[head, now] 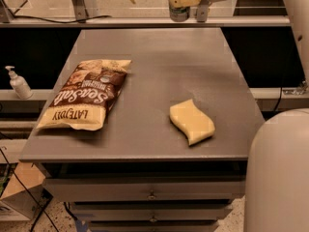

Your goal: Move 7up can near brown chip bag

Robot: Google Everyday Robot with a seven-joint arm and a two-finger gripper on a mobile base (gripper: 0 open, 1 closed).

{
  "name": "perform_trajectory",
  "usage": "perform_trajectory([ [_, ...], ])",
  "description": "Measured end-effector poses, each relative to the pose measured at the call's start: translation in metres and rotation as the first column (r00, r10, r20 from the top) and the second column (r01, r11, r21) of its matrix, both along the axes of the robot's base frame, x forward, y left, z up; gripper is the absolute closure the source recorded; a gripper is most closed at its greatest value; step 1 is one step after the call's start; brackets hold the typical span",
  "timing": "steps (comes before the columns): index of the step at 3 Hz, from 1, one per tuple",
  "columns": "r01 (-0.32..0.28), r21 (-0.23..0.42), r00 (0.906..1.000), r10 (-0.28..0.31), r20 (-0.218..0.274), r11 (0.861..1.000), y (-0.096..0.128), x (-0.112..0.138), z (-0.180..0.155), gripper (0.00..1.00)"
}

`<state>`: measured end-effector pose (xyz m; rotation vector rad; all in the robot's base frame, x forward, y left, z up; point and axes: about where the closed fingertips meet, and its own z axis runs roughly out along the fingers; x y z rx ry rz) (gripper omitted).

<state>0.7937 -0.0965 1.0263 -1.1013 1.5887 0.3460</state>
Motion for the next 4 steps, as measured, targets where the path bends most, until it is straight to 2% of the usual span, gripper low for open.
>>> perform_trajectory([
  [1, -0.104, -0.067, 0.9945, 0.105, 0.006, 0.992, 0.013, -0.032, -0.003, 1.00],
  [2, -0.216, -0.076, 0.9762, 0.214, -0.037, 0.973, 0.027, -0.067, -0.023, 1.00],
  [3, -0.323, -0.040, 0.9421, 0.317, -0.110, 0.946, 0.042, -0.103, -0.050, 1.00],
  [4, -0.400, 0.023, 0.8998, 0.397, -0.180, 0.916, 0.057, -0.136, -0.074, 1.00],
])
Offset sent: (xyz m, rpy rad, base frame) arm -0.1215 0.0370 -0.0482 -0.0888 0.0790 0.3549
